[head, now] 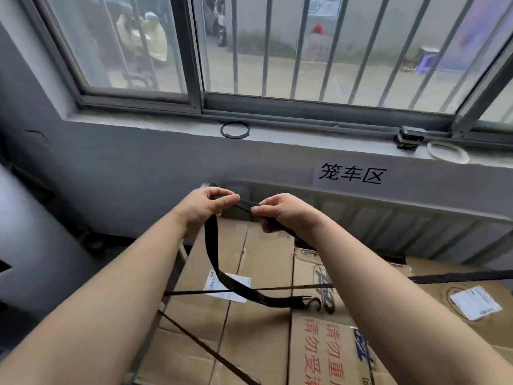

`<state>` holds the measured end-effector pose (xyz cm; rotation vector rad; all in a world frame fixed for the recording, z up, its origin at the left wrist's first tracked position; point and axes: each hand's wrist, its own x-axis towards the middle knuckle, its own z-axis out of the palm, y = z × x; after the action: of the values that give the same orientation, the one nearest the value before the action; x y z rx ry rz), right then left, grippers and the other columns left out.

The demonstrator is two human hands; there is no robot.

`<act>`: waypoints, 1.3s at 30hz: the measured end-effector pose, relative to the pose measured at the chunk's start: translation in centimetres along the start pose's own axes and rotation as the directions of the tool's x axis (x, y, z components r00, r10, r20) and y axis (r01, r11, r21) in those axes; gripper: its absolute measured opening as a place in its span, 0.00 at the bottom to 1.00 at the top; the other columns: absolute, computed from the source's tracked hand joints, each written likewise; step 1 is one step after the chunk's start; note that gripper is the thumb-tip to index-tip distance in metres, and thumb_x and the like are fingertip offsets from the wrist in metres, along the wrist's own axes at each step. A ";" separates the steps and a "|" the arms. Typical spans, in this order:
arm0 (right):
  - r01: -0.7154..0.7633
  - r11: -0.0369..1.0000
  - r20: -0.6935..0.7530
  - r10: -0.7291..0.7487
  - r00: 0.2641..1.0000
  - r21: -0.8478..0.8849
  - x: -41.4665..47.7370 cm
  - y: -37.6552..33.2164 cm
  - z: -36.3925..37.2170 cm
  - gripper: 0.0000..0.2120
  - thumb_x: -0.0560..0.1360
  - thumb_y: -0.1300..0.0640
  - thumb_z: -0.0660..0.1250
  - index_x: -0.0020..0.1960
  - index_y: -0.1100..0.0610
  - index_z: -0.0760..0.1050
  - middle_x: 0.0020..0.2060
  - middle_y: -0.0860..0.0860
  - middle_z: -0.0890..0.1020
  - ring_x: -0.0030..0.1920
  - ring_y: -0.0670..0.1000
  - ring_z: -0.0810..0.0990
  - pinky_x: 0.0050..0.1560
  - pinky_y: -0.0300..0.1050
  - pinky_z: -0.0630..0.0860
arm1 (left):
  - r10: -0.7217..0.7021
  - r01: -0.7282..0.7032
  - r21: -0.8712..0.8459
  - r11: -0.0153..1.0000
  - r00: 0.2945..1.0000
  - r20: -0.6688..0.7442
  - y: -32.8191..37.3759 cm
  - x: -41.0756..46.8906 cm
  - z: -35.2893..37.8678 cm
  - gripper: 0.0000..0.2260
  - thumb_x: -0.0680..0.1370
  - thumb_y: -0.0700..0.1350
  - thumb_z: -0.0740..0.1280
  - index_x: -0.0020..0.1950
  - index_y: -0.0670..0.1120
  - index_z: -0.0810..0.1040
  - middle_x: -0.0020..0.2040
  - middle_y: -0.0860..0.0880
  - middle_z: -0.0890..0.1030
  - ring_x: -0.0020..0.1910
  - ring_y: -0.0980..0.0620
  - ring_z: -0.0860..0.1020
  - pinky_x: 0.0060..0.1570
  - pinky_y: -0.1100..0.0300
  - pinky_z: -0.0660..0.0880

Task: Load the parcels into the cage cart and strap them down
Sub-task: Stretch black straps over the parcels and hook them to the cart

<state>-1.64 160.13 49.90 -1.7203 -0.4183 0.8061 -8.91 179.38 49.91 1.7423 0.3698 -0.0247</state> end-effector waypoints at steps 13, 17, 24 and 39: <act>-0.111 0.992 -0.113 0.116 0.987 0.057 12.8 1.1 4.3 0.06 0.77 0.63 0.66 0.41 0.62 0.74 0.30 0.55 0.70 0.28 0.50 0.68 0.30 0.39 0.71 | -0.017 0.006 -0.151 0.989 0.997 -0.072 -5.0 10.8 -7.7 0.07 0.73 0.39 0.74 0.47 0.48 0.78 0.45 0.48 0.80 0.43 0.53 0.77 0.46 0.53 0.76; -0.160 0.985 -0.127 0.167 0.978 0.061 16.6 3.0 6.1 0.07 0.78 0.62 0.65 0.42 0.61 0.76 0.29 0.55 0.73 0.25 0.49 0.70 0.29 0.39 0.73 | 0.015 -0.022 -0.052 0.998 0.993 -0.121 -8.0 13.6 -8.8 0.08 0.74 0.39 0.73 0.50 0.47 0.77 0.46 0.48 0.81 0.43 0.57 0.78 0.42 0.66 0.71; -0.201 0.974 -0.218 0.221 0.951 0.107 23.6 6.8 8.0 0.07 0.80 0.63 0.61 0.48 0.64 0.77 0.31 0.56 0.75 0.20 0.47 0.65 0.25 0.38 0.65 | -0.061 0.074 0.116 0.990 0.992 -0.115 -13.7 18.6 -10.1 0.16 0.76 0.44 0.71 0.63 0.44 0.76 0.56 0.46 0.79 0.56 0.51 0.77 0.55 0.61 0.71; -0.314 0.949 -0.245 0.312 0.918 0.029 35.5 12.0 8.6 0.16 0.76 0.71 0.54 0.52 0.63 0.80 0.33 0.53 0.79 0.23 0.47 0.64 0.26 0.38 0.63 | -0.168 0.180 0.153 0.972 0.982 -0.088 -21.5 26.6 -10.5 0.13 0.82 0.52 0.60 0.57 0.46 0.79 0.51 0.50 0.81 0.50 0.51 0.77 0.57 0.51 0.73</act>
<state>15.72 185.42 26.78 -1.8975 0.0264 0.8012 8.82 198.97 25.76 1.8688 0.5885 -0.1189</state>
